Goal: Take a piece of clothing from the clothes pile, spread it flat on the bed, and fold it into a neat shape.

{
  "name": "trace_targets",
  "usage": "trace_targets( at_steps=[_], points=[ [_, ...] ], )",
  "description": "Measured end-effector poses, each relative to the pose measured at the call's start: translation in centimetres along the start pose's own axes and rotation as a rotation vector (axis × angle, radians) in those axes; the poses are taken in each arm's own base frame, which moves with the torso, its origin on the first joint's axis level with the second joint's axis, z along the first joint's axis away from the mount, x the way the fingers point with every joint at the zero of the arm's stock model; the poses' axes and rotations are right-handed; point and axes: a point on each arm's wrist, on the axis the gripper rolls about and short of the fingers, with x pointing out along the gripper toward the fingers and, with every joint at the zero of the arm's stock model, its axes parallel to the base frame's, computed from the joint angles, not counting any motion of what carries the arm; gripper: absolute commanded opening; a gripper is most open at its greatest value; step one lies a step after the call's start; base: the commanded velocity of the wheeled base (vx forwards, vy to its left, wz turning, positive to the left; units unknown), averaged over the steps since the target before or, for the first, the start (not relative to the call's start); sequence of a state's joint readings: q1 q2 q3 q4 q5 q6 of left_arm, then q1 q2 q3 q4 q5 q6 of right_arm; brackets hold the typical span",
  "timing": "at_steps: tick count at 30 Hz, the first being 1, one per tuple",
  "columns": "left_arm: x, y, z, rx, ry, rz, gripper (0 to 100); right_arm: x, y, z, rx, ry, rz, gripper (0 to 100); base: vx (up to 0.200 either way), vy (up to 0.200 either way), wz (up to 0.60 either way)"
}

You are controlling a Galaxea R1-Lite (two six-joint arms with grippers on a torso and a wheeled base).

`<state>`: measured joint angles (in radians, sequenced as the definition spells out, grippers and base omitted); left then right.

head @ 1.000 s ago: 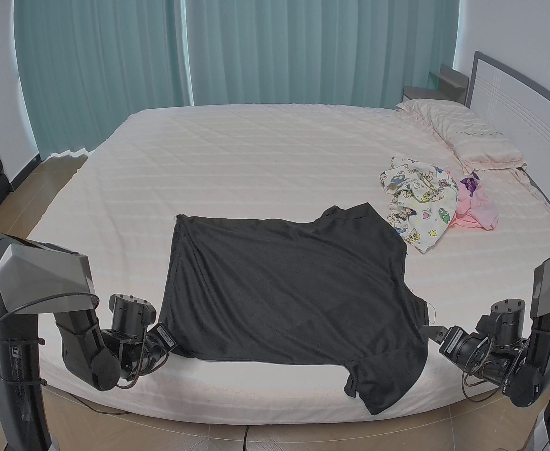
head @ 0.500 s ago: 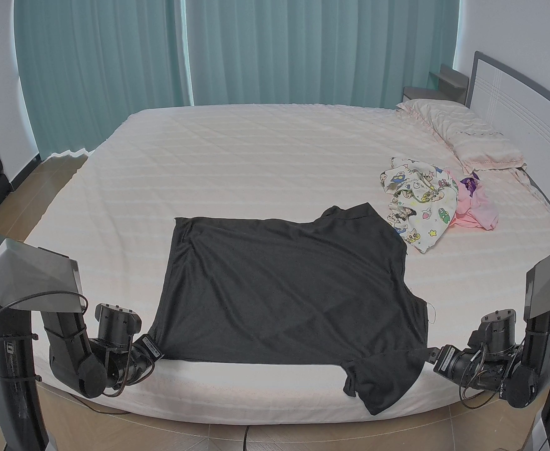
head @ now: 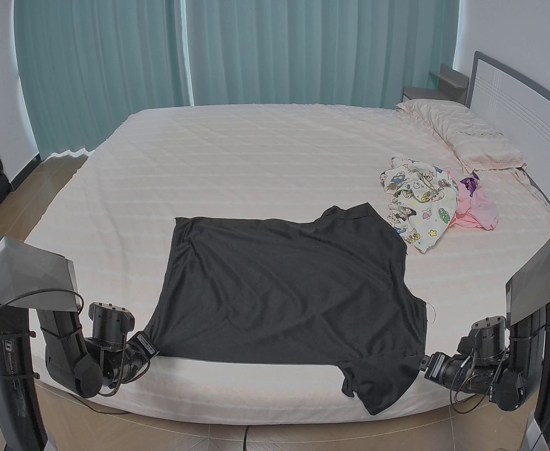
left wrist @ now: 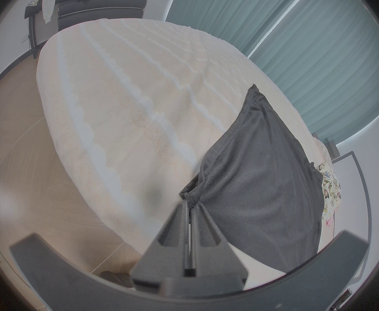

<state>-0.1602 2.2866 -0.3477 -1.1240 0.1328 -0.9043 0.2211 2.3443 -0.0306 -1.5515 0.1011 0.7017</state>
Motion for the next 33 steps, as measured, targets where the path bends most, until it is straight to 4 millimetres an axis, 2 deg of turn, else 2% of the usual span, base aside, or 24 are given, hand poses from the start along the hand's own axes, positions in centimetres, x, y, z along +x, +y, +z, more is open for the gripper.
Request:
trace_targets(
  at_steps=[4,5,12,20,28,33],
  points=[
    [0.0,0.0,0.0,-0.001,0.005,-0.002,0,1.5,0.2,0.6,-0.003,-0.025,0.02,100,0.0,0.0,0.0],
    [0.0,0.1,0.0,-0.001,0.006,-0.002,0,1.9,0.2,0.7,-0.005,-0.03,0.025,0,0.0,0.0,0.0],
    [0.0,0.1,0.0,-0.003,0.009,-0.003,0,4.1,0.4,1.2,-0.058,-0.062,0.038,0,0.0,0.0,0.0],
    [-0.1,0.1,0.0,-0.003,0.011,-0.002,0,4.1,0.1,3.2,-0.044,-0.138,0.048,0,0.0,0.0,0.0],
    [-0.1,0.2,-0.1,-0.002,0.013,0.0,0,4.8,0.2,5.1,-0.224,-0.173,0.071,0,0.0,0.0,0.0],
    [-0.1,0.2,-0.1,-0.001,0.014,0.002,0,5.8,0.7,6.4,-0.253,-0.19,0.088,0,0.0,0.0,0.0]
  ],
)
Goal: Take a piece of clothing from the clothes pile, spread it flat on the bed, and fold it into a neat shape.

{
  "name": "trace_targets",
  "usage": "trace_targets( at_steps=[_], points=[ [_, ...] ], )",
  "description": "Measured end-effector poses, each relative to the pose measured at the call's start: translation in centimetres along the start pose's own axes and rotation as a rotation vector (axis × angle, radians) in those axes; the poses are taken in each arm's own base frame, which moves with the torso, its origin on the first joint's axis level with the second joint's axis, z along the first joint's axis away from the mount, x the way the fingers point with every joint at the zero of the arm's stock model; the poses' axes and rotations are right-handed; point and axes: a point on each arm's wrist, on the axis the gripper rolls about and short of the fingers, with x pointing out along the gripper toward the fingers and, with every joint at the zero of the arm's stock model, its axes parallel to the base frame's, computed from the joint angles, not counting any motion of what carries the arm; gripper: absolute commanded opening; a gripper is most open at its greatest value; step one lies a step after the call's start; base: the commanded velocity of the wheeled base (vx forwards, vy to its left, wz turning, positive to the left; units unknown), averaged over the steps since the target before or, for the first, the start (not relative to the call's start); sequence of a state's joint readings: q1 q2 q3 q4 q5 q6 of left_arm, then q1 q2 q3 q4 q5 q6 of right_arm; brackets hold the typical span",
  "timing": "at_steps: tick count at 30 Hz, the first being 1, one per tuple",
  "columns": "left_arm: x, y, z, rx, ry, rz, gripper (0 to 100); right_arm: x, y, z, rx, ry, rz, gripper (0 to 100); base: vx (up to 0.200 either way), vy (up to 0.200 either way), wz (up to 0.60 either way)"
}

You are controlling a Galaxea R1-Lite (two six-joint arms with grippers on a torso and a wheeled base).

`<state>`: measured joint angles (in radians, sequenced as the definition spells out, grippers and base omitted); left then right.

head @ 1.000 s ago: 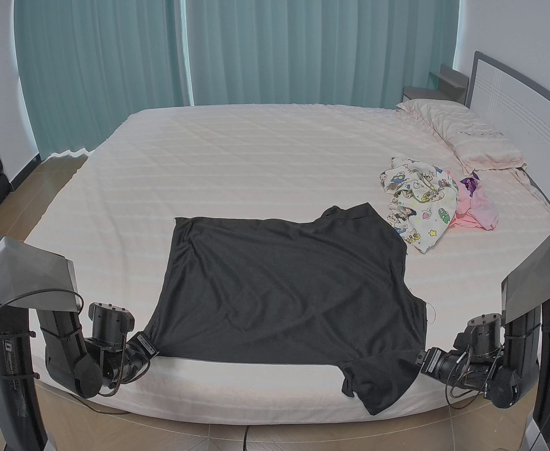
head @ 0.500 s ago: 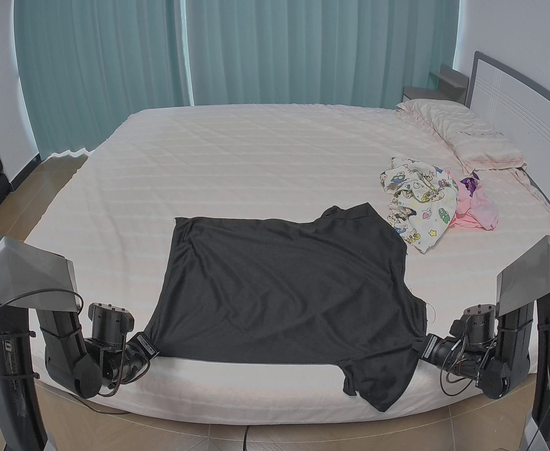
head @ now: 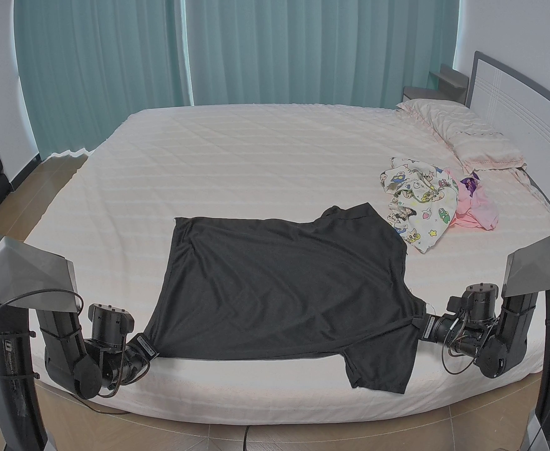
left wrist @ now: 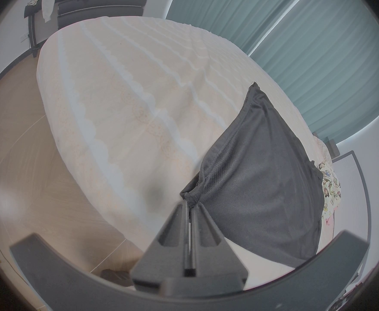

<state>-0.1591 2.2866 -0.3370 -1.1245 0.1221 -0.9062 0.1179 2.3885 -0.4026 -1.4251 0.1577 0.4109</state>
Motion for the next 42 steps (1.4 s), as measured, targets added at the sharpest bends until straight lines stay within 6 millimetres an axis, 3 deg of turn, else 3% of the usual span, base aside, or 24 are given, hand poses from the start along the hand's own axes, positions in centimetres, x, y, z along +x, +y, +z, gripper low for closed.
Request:
trace_targets(
  at_steps=[4,5,13,22,32,37,42],
  points=[
    [0.0,0.0,0.0,0.001,0.0,0.0,0,0.9,0.1,0.8,-0.004,-0.007,0.006,0,0.0,0.0,0.0],
    [0.0,0.0,0.0,0.001,0.0,0.0,0,1.0,0.1,0.9,-0.004,-0.008,0.007,100,0.0,0.0,0.0],
    [0.0,0.0,0.0,0.001,0.001,0.001,0,1.1,0.0,1.5,0.003,0.004,0.039,100,0.0,0.0,0.0],
    [0.0,0.0,-0.1,0.003,0.002,0.001,0,-2.0,-1.8,1.8,0.06,0.022,0.019,100,0.0,0.0,0.0],
    [0.0,0.0,-0.1,0.003,0.003,0.001,0,-7.0,0.1,-2.3,0.074,0.232,0.091,100,0.0,0.0,0.0],
    [0.0,0.0,-0.1,0.003,0.003,0.002,0,-7.9,1.1,-4.2,0.106,0.326,0.101,100,0.0,0.0,0.0],
    [0.0,0.0,-0.1,0.003,0.003,0.002,0,-7.6,1.7,-5.1,0.139,0.342,0.089,100,0.0,0.0,0.0]
  ],
)
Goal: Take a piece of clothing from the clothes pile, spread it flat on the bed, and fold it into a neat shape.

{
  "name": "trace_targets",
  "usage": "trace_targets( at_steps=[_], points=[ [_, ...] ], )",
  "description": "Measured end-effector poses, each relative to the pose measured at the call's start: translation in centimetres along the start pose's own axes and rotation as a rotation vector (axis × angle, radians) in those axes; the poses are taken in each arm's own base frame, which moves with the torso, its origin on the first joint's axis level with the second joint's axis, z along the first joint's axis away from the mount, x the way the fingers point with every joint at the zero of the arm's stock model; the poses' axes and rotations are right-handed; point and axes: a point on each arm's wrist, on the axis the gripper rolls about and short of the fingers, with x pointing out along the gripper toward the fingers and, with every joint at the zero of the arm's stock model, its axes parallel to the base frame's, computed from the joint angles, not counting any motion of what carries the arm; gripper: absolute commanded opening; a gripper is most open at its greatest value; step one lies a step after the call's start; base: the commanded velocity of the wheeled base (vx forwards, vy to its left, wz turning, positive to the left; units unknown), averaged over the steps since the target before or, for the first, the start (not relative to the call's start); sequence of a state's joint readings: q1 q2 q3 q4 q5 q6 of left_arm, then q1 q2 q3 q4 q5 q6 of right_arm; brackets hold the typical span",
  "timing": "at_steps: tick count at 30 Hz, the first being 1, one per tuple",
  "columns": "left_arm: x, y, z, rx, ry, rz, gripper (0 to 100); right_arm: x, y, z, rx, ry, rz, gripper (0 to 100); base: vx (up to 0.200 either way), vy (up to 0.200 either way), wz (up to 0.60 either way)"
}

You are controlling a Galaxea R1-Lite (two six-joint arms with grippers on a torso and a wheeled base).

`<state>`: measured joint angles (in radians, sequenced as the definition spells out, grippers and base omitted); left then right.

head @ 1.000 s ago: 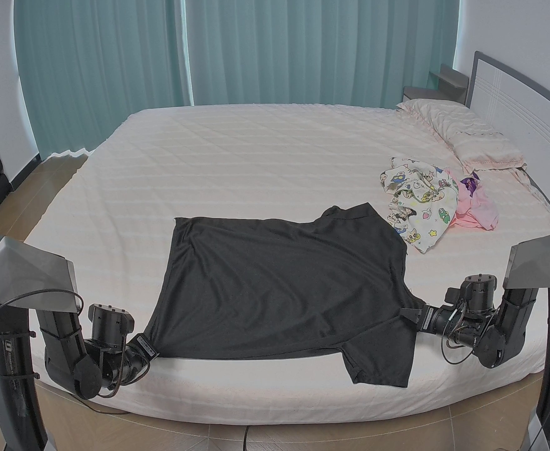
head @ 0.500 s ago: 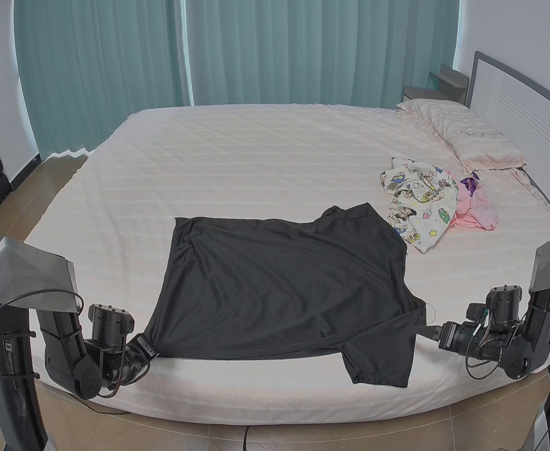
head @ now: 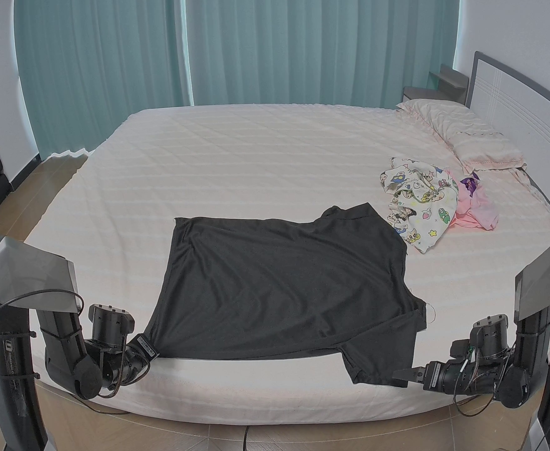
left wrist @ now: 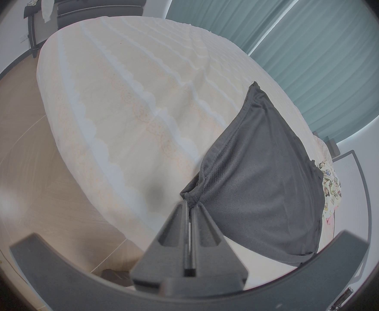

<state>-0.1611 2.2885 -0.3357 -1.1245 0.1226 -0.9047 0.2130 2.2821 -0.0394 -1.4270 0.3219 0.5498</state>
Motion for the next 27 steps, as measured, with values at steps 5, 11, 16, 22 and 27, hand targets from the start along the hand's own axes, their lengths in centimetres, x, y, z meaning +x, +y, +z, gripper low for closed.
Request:
trace_targets(
  at_steps=[5,11,16,22,27],
  points=[
    [0.0,0.0,0.0,0.0,0.0,0.0,0,1.1,0.4,-0.5,-0.023,-0.045,-0.025,100,0.0,0.0,0.0],
    [0.0,0.0,0.0,0.0,0.001,0.001,0,2.3,0.6,-1.6,-0.014,-0.01,-0.047,100,0.0,0.0,0.0],
    [0.0,0.0,0.0,0.0,0.001,0.0,0,3.0,0.6,-1.6,-0.016,-0.023,-0.068,100,0.0,0.0,0.0],
    [0.0,0.0,0.0,0.0,0.001,0.0,0,3.8,0.7,-1.2,-0.012,-0.051,-0.065,100,0.0,0.0,0.0],
    [0.0,0.0,0.0,0.001,0.001,0.001,0,4.4,0.7,-1.0,-0.016,-0.068,-0.069,0,0.0,0.0,0.0]
  ],
)
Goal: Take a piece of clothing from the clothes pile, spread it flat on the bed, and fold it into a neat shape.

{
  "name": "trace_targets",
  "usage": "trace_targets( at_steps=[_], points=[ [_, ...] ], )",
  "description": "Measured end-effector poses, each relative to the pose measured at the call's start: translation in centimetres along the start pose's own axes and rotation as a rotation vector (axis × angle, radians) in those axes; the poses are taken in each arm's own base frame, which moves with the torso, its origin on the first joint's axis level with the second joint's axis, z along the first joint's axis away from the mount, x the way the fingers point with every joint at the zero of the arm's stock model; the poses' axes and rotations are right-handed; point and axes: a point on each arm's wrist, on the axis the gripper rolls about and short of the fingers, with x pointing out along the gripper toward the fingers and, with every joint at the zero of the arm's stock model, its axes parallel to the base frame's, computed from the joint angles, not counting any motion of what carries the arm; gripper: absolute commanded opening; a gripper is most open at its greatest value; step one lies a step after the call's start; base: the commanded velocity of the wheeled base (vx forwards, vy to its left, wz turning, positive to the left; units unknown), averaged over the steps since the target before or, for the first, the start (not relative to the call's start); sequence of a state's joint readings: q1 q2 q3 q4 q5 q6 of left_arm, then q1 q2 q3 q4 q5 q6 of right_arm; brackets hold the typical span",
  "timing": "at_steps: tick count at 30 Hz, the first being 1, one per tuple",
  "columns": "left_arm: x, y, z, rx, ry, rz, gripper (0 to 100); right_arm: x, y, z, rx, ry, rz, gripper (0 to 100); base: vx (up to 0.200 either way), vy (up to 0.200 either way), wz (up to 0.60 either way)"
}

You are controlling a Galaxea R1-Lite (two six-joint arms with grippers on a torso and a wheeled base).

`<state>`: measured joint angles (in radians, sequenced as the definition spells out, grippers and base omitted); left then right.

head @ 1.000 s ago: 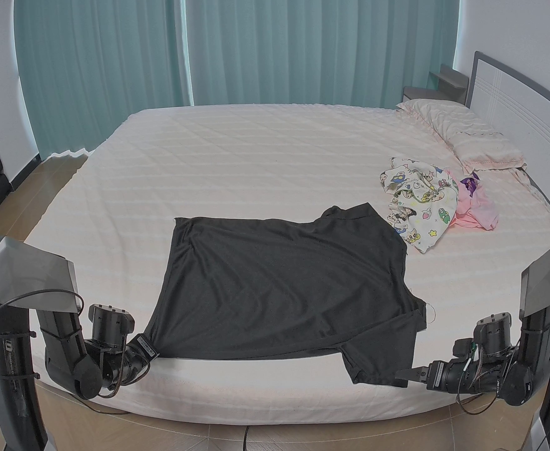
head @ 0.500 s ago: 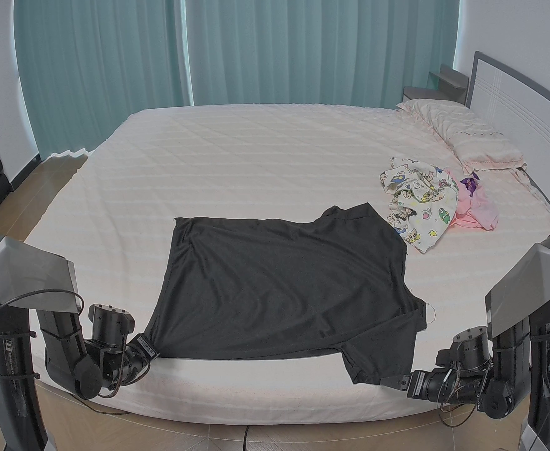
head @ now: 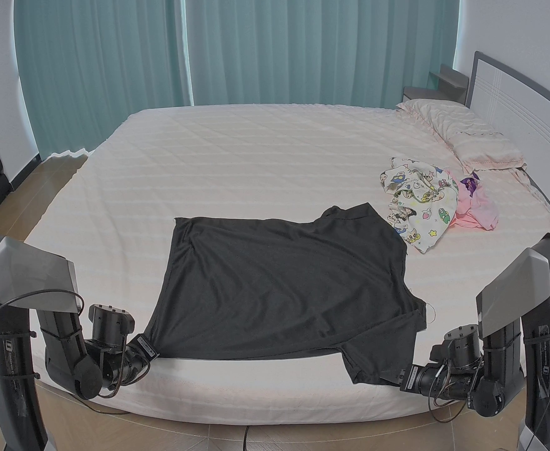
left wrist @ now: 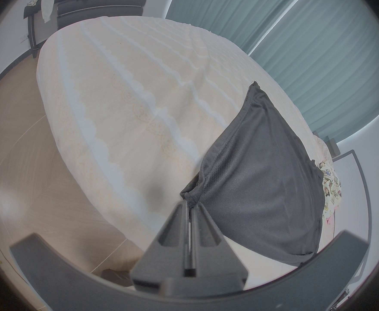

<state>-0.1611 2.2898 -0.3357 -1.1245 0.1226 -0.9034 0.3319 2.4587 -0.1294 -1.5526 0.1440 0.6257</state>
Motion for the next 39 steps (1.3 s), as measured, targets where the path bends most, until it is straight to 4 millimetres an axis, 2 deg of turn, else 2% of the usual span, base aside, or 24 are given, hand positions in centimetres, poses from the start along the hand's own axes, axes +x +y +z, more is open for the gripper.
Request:
trace_targets(
  at_steps=[6,12,23,28,32,39],
  points=[
    [0.0,0.0,0.0,0.0,0.001,0.001,0,-0.2,-0.2,-0.2,0.002,0.0,-0.026,0,0.0,0.0,0.0],
    [0.1,0.0,0.0,-0.001,0.0,0.0,0,-2.2,-0.8,-0.3,0.025,0.013,-0.057,0,0.0,0.0,0.0],
    [-0.2,0.0,-0.2,0.009,-0.003,-0.003,0,-4.4,-1.6,-0.6,0.07,0.114,-0.156,0,0.0,0.0,0.0],
    [-1.4,0.4,-1.0,0.096,-0.022,-0.027,0,-5.5,-1.1,-0.9,0.045,0.165,-0.178,0,0.0,0.0,0.0],
    [-2.3,1.1,-1.6,0.208,-0.075,0.017,0,-6.3,-0.6,-0.9,0.026,0.174,-0.18,0,0.0,0.0,0.0],
    [-2.6,2.3,-3.1,0.295,-0.047,0.099,0,-7.1,-0.4,-1.2,-0.009,0.192,-0.219,0,0.0,0.0,0.0]
  ],
)
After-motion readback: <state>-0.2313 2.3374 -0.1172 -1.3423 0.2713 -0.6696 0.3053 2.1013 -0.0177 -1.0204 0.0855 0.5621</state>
